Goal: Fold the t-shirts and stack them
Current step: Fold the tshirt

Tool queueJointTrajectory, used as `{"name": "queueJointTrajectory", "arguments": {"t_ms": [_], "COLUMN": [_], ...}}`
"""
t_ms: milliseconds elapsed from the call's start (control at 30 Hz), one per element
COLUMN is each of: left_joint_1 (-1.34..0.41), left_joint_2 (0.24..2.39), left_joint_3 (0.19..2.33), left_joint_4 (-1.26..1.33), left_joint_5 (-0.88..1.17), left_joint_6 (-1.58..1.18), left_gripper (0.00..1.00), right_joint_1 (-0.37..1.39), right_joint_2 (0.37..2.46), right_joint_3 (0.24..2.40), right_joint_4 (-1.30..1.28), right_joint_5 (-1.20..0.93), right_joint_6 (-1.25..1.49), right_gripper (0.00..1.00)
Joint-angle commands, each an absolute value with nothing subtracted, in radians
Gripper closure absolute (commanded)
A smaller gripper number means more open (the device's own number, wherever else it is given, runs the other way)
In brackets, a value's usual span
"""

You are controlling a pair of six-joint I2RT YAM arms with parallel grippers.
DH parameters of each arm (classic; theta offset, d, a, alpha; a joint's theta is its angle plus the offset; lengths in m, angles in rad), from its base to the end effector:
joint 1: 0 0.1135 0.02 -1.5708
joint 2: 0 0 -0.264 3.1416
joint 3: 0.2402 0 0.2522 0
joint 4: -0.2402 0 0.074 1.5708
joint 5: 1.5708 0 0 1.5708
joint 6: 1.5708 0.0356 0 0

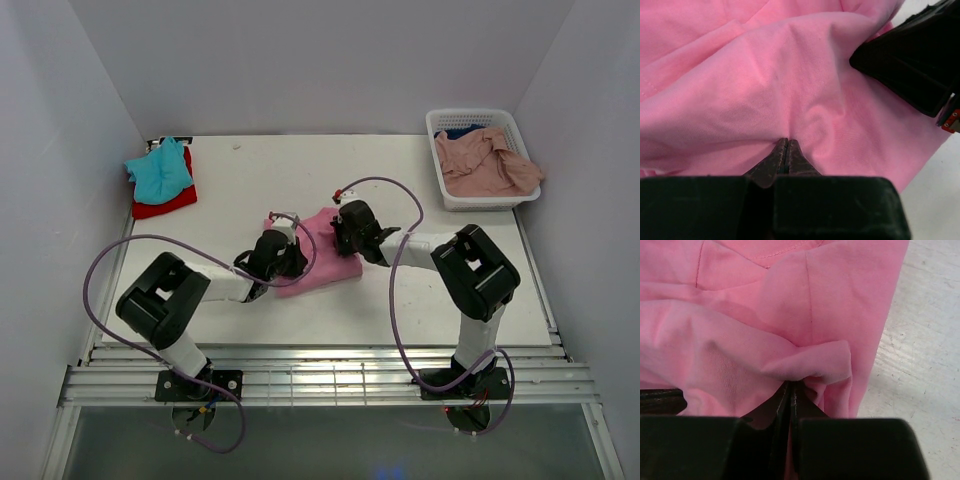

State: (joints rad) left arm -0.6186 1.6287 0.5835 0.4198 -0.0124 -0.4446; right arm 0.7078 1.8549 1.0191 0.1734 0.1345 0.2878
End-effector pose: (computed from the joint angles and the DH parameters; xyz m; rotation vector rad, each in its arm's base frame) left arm 0.2438 -0.1730 0.1311 0.1890 2.2494 -0.5731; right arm 0.2986 0.2492 0.1582 -0.3974 2.2200 0.3921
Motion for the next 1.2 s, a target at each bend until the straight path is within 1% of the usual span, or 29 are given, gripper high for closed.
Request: {"name": "queueJointTrajectory", "arguments": {"t_ms": [0,133,233,300,367,433,467,533,567,600,667,700,733,800,833,867,967,1000,1033,1167], "left_joint_1": [-0.618,-0.618,-0.618,-0.618,-0.618,-0.618,-0.618,-0.617,-0.614,-0.612,-0.609,-0.607,-0.607,-0.607,-0.607,-0.603,-0.589,-0.583,-0.571,-0.539], "left_joint_2": [1.672,1.655,1.563,1.462,1.387,1.269,1.235,1.184,1.186,1.193,1.238,1.253,1.275,1.288,1.292,1.293,1.287,1.284,1.279,1.249], "left_joint_3": [0.600,0.615,0.609,0.615,0.630,0.637,0.638,0.647,0.673,0.692,0.733,0.735,0.735,0.710,0.692,0.675,0.640,0.628,0.623,0.585], "left_joint_4": [0.341,0.357,0.386,0.390,0.385,0.356,0.335,0.246,0.204,0.098,0.011,-0.047,-0.063,-0.064,-0.054,-0.043,-0.040,-0.038,-0.043,-0.032], "left_joint_5": [-0.149,-0.224,-0.274,-0.333,-0.395,-0.454,-0.495,-0.578,-0.590,-0.595,-0.563,-0.510,-0.483,-0.427,-0.379,-0.359,-0.280,-0.256,-0.211,-0.144], "left_joint_6": [-0.407,-0.423,-0.426,-0.407,-0.368,-0.370,-0.379,-0.387,-0.391,-0.423,-0.460,-0.491,-0.508,-0.531,-0.537,-0.551,-0.572,-0.574,-0.580,-0.595], "left_gripper": [1.00,1.00,1.00,1.00,0.93,0.87,0.76,0.67,0.59,0.58,0.52,0.46,0.43,0.41,0.35,0.32,0.31,0.25,0.23,0.22], "right_joint_1": [0.713,0.712,0.712,0.713,0.712,0.713,0.713,0.716,0.719,0.718,0.718,0.719,0.718,0.721,0.719,0.719,0.719,0.719,0.719,0.719], "right_joint_2": [1.881,1.882,1.861,1.847,1.826,1.787,1.770,1.721,1.706,1.695,1.678,1.681,1.683,1.690,1.695,1.698,1.716,1.724,1.736,1.750], "right_joint_3": [1.048,1.051,1.031,1.023,1.028,1.028,1.023,1.013,1.011,1.011,1.019,1.025,1.037,1.039,1.037,1.029,1.023,1.025,1.025,1.017], "right_joint_4": [0.129,0.080,0.093,0.113,0.112,0.115,0.123,0.132,0.135,0.143,0.137,0.123,0.115,0.110,0.115,0.121,0.127,0.123,0.114,0.112], "right_joint_5": [0.192,0.233,0.242,0.239,0.238,0.229,0.227,0.219,0.215,0.209,0.206,0.201,0.196,0.164,0.154,0.144,0.129,0.127,0.130,0.124], "right_joint_6": [0.299,0.299,0.293,0.293,0.290,0.288,0.287,0.275,0.270,0.262,0.256,0.252,0.250,0.249,0.249,0.249,0.249,0.250,0.249,0.253], "right_gripper": [0.92,0.92,0.92,0.92,0.92,0.92,0.92,0.92,0.92,0.92,0.92,0.92,0.92,0.92,0.92,0.92,0.92,0.92,0.92,0.92]}}
